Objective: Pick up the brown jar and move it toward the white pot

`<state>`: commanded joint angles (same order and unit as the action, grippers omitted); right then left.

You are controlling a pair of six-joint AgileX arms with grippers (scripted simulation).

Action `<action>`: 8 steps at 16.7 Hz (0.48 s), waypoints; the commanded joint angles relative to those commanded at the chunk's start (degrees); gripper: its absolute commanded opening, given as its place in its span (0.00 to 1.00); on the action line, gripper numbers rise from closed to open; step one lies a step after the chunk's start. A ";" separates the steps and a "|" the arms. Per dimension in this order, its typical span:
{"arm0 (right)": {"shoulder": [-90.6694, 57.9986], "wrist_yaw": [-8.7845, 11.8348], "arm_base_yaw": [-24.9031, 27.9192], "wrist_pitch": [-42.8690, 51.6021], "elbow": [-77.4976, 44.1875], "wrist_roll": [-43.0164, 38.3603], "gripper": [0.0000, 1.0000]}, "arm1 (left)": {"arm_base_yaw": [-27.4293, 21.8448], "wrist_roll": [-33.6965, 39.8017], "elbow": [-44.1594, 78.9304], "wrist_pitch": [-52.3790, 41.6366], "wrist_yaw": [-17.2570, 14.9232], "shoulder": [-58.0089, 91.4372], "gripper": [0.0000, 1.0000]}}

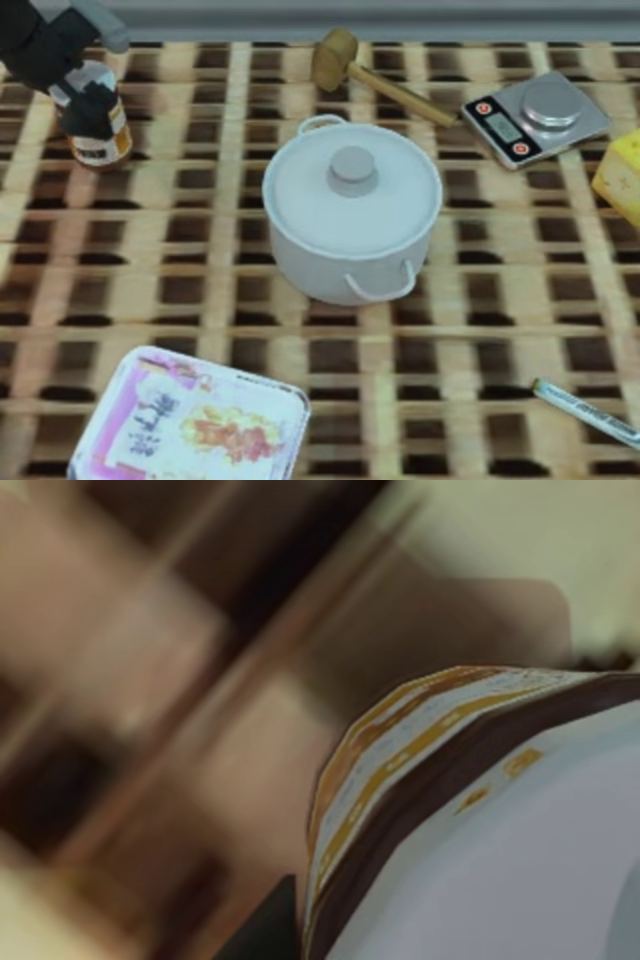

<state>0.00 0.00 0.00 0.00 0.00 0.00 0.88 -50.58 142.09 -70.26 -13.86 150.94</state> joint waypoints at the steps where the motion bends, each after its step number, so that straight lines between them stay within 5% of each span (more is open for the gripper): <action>1: 0.00 0.00 0.00 0.00 0.00 0.00 1.00 | 0.00 0.00 0.00 0.00 0.00 0.00 0.00; 8: 0.00 0.00 0.00 0.00 0.00 0.00 1.00 | 0.34 -0.03 -0.89 0.04 0.03 -0.91 0.00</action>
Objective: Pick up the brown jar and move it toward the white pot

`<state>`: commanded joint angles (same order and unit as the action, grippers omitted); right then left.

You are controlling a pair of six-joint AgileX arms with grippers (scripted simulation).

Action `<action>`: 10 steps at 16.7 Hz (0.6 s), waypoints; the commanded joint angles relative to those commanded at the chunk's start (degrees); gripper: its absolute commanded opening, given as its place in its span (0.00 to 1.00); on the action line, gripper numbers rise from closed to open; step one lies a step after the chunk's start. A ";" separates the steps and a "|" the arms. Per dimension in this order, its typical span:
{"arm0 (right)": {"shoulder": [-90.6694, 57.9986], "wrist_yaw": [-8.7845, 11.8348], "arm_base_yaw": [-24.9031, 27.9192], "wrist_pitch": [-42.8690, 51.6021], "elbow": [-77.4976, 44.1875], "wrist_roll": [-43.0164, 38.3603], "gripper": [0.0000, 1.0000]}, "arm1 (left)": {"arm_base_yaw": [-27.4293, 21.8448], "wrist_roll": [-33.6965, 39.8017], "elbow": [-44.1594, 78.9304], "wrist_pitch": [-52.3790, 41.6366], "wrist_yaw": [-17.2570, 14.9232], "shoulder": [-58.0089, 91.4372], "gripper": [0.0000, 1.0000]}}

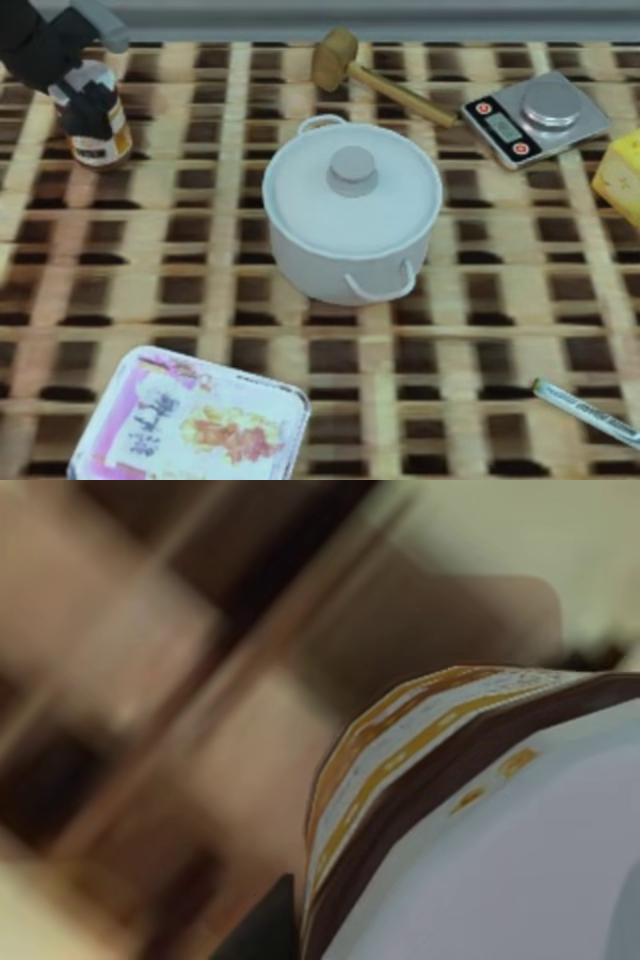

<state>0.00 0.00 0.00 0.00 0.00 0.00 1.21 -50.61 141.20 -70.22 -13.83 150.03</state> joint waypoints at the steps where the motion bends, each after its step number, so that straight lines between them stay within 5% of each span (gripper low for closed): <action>1: 0.00 0.00 0.00 0.00 0.00 0.00 1.00 | 0.13 0.05 -1.36 0.03 0.00 -1.36 0.00; 10: 0.00 0.00 0.00 0.00 0.00 0.00 1.00 | 1.54 -0.45 -27.12 0.13 0.20 -26.92 0.00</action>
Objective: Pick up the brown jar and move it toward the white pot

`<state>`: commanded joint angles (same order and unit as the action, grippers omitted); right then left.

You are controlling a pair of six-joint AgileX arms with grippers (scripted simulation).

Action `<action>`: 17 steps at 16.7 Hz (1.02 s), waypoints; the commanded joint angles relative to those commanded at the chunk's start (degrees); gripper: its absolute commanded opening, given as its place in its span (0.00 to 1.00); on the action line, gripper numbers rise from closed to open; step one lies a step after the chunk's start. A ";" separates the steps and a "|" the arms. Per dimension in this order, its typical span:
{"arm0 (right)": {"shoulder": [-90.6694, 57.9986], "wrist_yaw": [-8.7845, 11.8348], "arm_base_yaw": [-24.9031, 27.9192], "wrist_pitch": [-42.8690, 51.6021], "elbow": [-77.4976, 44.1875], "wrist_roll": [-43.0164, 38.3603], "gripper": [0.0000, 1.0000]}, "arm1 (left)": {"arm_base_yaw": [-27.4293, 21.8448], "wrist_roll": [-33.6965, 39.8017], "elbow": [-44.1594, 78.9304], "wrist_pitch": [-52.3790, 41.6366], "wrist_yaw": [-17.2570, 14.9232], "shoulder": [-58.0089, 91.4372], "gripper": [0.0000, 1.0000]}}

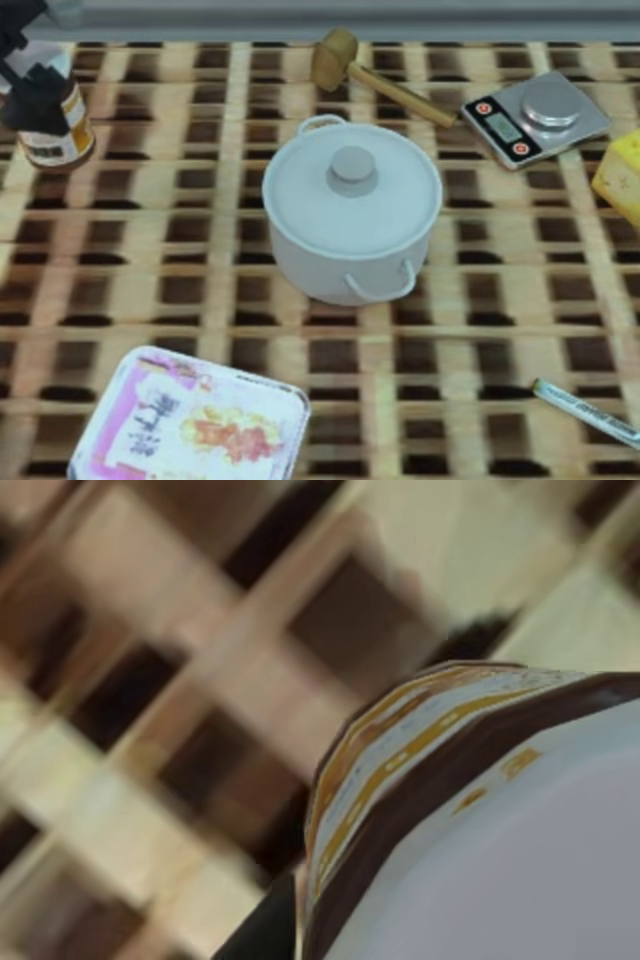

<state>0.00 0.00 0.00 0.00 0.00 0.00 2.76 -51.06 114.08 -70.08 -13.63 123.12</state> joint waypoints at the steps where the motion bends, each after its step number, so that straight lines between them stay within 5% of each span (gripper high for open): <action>1: 0.00 0.00 0.00 0.00 0.00 0.00 1.00 | 0.13 -0.06 -1.74 -0.03 0.03 -1.74 0.00; 10: 0.00 0.00 0.00 0.00 0.00 0.00 1.00 | -0.71 1.78 -4.02 0.72 0.68 -3.57 0.00; 17: 0.00 0.00 0.00 0.00 0.00 0.00 1.00 | -8.54 27.09 -14.20 8.59 7.36 -7.28 0.00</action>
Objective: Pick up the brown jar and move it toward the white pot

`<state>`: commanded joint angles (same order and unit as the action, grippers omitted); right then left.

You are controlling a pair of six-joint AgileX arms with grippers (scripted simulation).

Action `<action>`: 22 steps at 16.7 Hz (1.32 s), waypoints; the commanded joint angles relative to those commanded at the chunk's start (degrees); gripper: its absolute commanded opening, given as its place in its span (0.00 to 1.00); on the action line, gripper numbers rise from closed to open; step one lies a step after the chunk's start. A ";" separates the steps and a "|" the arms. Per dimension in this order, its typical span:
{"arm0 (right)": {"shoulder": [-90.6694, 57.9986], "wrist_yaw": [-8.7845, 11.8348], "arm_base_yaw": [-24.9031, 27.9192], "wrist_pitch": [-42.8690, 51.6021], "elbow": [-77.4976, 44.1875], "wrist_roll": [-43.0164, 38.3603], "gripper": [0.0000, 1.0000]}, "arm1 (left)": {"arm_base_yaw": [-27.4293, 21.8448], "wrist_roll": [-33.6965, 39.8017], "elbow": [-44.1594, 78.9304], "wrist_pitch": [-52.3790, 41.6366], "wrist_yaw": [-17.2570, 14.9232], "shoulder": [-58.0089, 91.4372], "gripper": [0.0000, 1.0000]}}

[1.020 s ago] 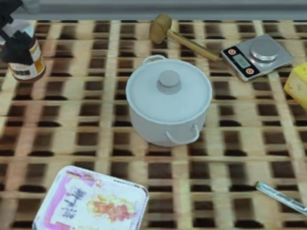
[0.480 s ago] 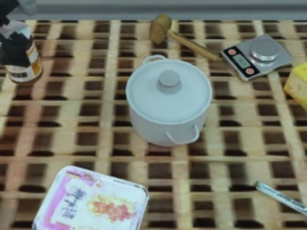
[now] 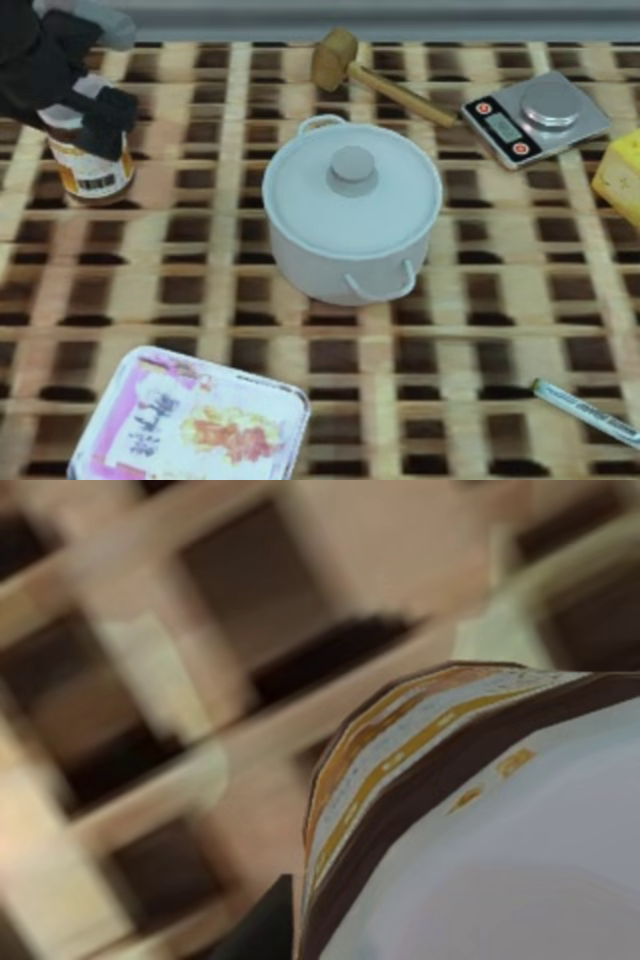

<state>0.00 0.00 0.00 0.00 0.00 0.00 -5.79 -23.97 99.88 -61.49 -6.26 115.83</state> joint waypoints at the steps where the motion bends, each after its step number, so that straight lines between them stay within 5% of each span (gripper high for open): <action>1: 0.00 0.00 0.00 0.00 0.00 0.00 1.00 | -1.53 5.39 -2.05 1.58 1.31 -0.83 0.00; 5: 0.00 0.00 0.00 0.00 0.00 0.00 1.00 | -7.50 25.85 -10.29 8.00 6.55 -4.39 0.00; 9: 0.00 0.00 0.00 0.00 0.00 0.00 1.00 | -11.92 38.54 -16.82 13.06 10.56 -7.47 0.00; 22: 0.00 0.00 0.00 0.00 0.00 0.00 1.00 | -12.72 41.20 -21.62 21.21 11.46 -4.59 0.00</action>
<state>0.00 0.00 0.00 0.00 0.00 0.00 -18.50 17.23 78.26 -40.28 5.20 111.25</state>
